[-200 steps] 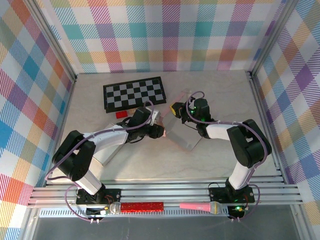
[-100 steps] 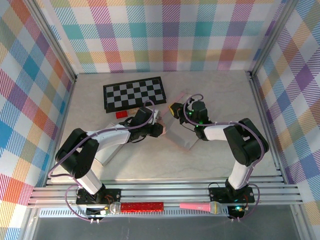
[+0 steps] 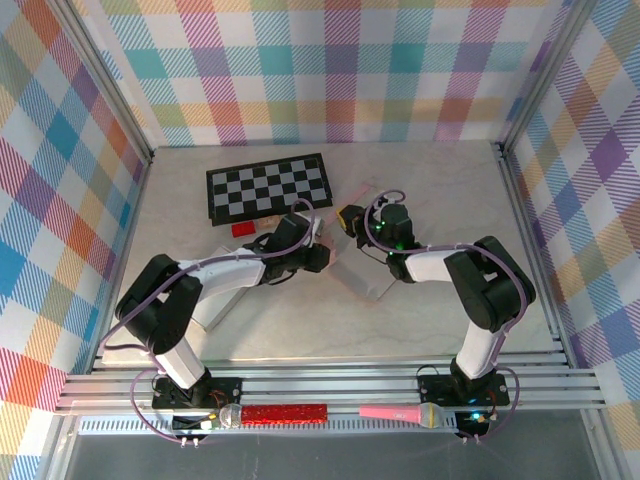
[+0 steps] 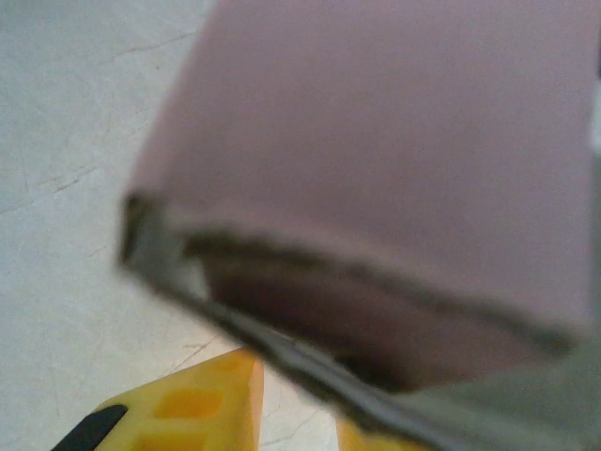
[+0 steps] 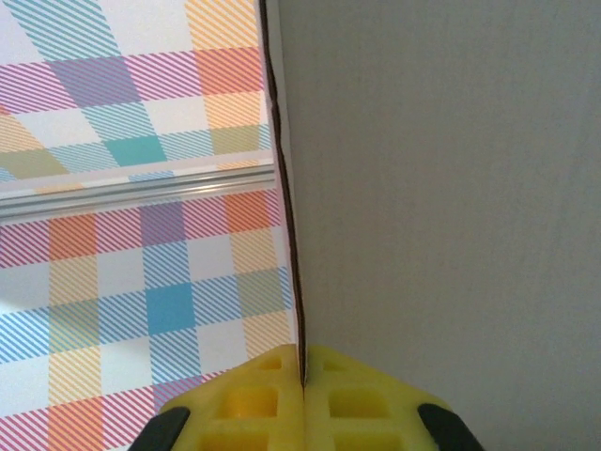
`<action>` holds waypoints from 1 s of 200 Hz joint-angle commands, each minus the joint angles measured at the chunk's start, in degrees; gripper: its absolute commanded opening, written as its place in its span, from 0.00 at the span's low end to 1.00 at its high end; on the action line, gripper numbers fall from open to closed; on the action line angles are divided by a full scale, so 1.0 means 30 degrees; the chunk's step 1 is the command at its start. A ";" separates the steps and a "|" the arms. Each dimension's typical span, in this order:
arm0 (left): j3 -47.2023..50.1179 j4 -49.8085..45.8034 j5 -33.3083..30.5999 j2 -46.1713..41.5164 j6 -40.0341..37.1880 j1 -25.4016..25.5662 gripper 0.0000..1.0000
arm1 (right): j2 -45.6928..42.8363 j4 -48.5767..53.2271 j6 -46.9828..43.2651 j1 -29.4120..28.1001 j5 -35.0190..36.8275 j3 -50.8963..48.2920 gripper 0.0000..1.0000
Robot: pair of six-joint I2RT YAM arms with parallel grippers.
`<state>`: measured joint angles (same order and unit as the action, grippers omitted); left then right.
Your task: Fold the paper box
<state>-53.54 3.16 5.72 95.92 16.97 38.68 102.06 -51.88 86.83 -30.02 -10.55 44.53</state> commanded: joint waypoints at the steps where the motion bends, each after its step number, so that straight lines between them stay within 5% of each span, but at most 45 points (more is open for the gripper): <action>1: -0.0834 0.0452 -0.1616 0.0337 0.0651 0.0362 0.25 | 0.0176 -0.1502 0.0259 -0.0590 0.0937 -0.0635 0.00; 200: -0.1154 0.0412 -0.6781 0.1942 0.4529 0.1041 0.20 | 0.1755 -0.5140 -0.0212 -0.2472 0.3512 -0.2364 0.00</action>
<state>-55.29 4.19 -9.23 99.57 27.00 41.63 105.71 -68.84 85.08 -34.96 2.81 38.20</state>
